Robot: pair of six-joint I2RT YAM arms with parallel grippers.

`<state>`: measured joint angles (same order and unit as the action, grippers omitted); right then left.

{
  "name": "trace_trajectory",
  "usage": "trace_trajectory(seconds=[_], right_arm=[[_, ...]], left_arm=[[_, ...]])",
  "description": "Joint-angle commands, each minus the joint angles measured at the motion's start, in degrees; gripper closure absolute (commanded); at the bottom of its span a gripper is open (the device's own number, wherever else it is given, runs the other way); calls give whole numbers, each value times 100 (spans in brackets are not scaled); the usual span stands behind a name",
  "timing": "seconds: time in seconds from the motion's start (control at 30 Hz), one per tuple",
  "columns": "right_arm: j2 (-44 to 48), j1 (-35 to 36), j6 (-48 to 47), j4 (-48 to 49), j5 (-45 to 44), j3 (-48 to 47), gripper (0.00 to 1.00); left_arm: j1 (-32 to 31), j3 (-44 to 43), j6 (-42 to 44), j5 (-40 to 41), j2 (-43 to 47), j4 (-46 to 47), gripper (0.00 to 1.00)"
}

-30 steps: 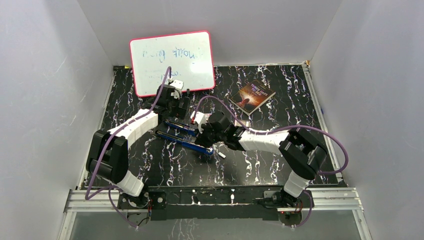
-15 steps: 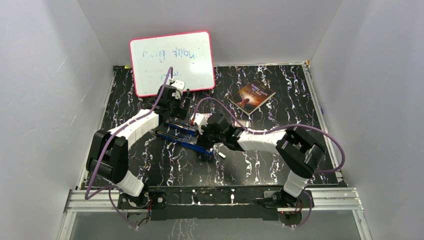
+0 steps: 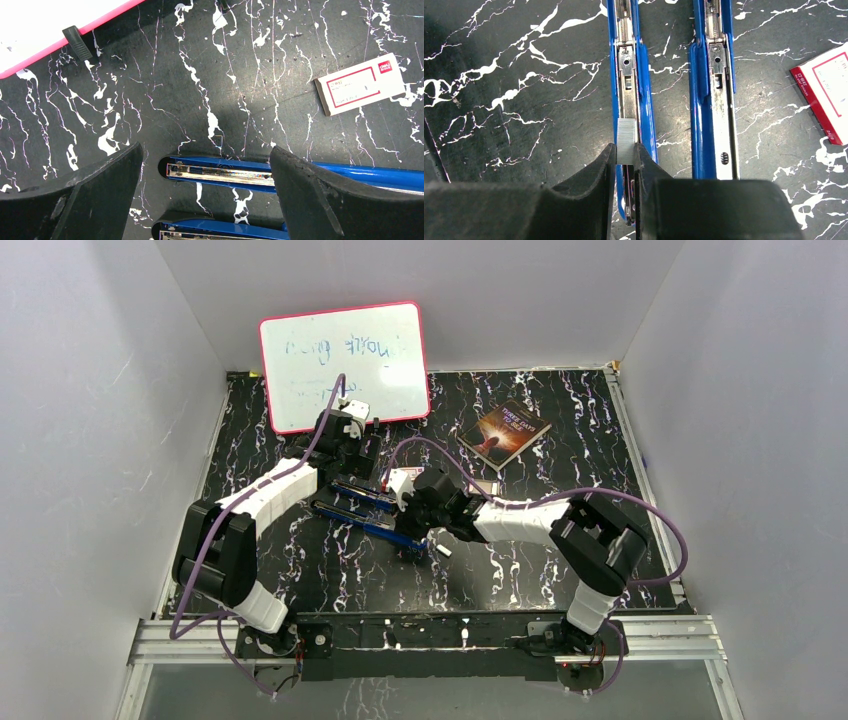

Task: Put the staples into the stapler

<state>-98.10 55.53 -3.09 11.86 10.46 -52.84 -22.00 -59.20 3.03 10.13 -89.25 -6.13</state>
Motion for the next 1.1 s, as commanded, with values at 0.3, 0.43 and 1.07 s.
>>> trace_trajectory(seconds=[0.3, 0.43, 1.07], right_arm=[[-39, 22, 31, -19, -64, -271, 100], [151, 21, 37, 183, 10, -195, 100], [177, 34, -25, 176, -18, -193, 100]], left_arm=[[-46, -74, 68, 83, 109, -55, 2], [-41, -74, 74, 82, 112, -55, 2], [-50, -74, 98, 80, 121, -58, 2]])
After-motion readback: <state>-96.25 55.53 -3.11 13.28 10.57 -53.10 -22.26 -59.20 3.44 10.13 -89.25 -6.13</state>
